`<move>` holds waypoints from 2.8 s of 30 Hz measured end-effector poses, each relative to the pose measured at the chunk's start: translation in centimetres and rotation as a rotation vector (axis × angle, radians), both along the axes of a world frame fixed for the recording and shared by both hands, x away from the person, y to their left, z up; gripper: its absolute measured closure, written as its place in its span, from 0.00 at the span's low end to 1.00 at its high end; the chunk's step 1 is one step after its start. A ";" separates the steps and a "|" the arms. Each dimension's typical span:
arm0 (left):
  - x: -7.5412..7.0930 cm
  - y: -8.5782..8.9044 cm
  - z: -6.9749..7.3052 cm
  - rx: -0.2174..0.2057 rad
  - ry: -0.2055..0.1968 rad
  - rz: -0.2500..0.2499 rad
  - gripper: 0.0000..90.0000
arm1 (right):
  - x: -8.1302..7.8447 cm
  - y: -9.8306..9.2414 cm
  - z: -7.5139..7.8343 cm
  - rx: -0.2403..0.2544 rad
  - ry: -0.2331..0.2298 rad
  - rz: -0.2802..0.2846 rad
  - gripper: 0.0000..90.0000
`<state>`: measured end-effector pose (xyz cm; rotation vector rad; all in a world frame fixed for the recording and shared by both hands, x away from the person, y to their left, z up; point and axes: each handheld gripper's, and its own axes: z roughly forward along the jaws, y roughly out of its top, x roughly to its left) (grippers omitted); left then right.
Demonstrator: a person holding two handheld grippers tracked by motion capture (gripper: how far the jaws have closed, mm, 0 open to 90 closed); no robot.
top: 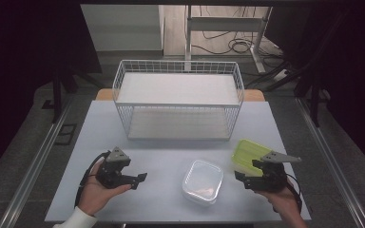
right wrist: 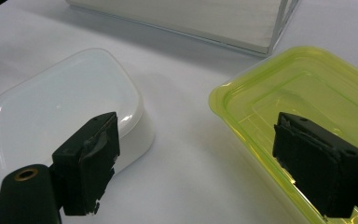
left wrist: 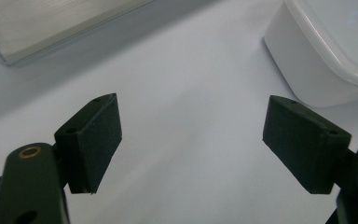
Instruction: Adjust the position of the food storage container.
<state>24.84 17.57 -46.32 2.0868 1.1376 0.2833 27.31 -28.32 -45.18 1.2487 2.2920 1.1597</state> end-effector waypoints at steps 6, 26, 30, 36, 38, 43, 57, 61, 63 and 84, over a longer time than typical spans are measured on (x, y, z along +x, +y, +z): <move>0.1 0.2 0.0 -0.008 0.012 0.009 0.21 | -0.1 0.0 0.0 0.000 0.007 0.001 0.18; 0.2 0.5 -0.2 -0.013 0.046 0.022 0.20 | -0.2 -0.5 1.8 -0.074 0.040 -0.057 0.30; 0.4 0.6 -0.3 -0.009 0.051 0.022 0.19 | -0.1 -1.9 2.8 -0.120 0.052 -0.126 0.31; 0.4 0.4 -0.3 -0.008 0.054 0.022 0.19 | 0.4 -3.9 3.4 -0.137 0.075 -0.197 0.37; 0.5 0.3 -0.3 -0.004 0.055 0.018 0.19 | 1.1 -4.8 3.5 -0.166 0.098 -0.235 0.43; 0.6 0.2 -0.4 0.001 0.058 0.018 0.19 | 3.3 -6.2 3.3 -0.195 0.126 -0.319 0.60; 0.8 0.4 -0.8 0.012 0.065 0.018 0.19 | 5.2 -10.0 0.9 -0.277 0.222 -0.457 0.99; 0.9 0.3 -1.0 0.018 0.071 0.017 0.19 | 6.3 -9.7 0.1 -0.307 0.264 -0.442 0.99; 0.9 0.4 -1.1 0.020 0.075 0.021 0.19 | 6.6 -9.3 -0.1 -0.325 0.278 -0.437 0.99; 0.9 0.6 -1.2 0.029 0.075 0.023 0.18 | 7.5 -8.8 -0.5 -0.383 0.300 -0.443 0.99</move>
